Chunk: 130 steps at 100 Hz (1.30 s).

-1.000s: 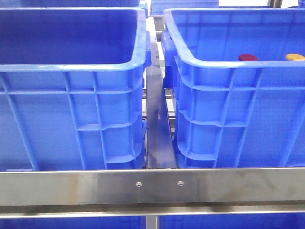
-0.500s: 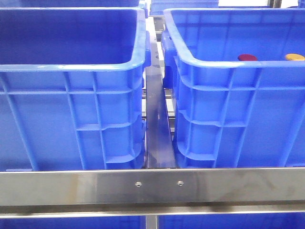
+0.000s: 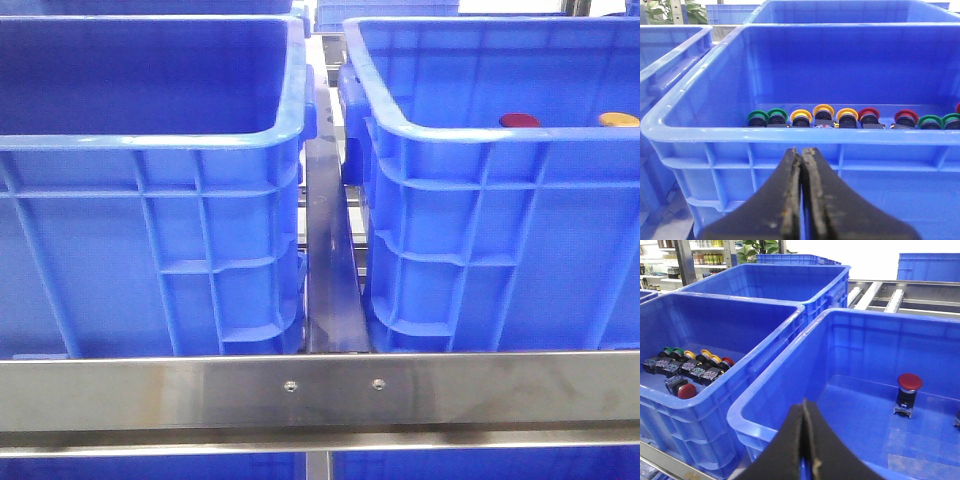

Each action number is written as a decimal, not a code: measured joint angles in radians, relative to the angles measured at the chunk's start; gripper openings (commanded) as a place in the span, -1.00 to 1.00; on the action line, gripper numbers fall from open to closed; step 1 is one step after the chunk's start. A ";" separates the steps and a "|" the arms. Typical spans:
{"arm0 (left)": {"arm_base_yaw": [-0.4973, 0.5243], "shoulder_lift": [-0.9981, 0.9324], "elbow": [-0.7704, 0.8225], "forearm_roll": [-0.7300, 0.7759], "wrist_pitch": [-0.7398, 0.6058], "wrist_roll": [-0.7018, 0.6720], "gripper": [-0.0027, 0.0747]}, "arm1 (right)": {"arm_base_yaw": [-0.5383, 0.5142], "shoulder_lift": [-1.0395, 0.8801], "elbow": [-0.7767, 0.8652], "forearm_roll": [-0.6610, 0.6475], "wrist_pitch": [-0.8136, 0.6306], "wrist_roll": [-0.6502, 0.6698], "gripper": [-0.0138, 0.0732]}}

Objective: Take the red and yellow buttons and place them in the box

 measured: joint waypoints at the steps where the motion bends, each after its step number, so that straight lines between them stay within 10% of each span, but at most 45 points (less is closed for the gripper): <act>1: 0.000 0.000 0.000 0.000 0.000 0.000 -0.98 | 0.000 0.000 0.000 0.000 0.000 0.000 -0.84; 99: 0.000 0.000 0.000 0.000 0.000 0.000 -0.98 | 0.145 0.000 0.000 0.000 -0.002 0.000 -0.84; 130: 0.000 0.000 0.000 0.000 0.000 0.000 -0.98 | 0.235 0.000 0.000 -0.237 -0.294 0.188 -0.84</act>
